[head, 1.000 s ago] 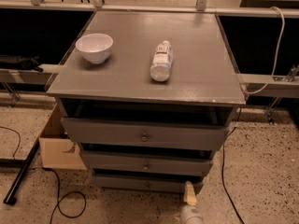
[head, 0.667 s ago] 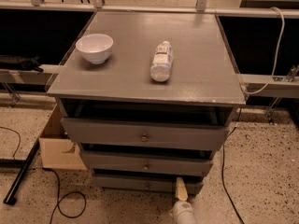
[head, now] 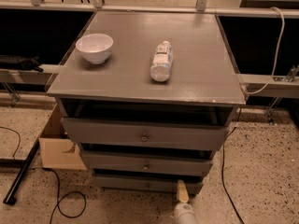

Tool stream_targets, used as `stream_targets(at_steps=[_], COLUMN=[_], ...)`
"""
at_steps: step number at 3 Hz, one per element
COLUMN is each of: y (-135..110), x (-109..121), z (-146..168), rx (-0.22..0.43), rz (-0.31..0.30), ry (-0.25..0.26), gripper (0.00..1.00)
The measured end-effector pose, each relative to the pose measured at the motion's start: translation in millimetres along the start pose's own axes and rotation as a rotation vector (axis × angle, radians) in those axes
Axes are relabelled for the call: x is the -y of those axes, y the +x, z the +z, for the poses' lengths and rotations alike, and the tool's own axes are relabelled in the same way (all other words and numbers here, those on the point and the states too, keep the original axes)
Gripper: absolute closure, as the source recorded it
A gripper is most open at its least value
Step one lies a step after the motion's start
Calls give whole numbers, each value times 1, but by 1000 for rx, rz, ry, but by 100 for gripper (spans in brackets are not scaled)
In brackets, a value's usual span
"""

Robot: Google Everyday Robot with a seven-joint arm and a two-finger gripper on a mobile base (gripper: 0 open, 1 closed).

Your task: Open bottom drawer

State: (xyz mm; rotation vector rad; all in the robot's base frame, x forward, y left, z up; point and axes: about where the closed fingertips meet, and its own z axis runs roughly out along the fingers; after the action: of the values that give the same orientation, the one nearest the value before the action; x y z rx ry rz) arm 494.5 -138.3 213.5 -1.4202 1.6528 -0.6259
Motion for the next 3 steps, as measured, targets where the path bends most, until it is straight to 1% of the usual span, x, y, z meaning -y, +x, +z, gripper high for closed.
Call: stream_targets(at_steps=[1,2,3], y=[-11,-12,-18], x=[26,26,18], z=[8,8,12], rx=[6,7,64], rz=[-59,-60,23], ry=[18,18,-1], gripper=[0,0,0])
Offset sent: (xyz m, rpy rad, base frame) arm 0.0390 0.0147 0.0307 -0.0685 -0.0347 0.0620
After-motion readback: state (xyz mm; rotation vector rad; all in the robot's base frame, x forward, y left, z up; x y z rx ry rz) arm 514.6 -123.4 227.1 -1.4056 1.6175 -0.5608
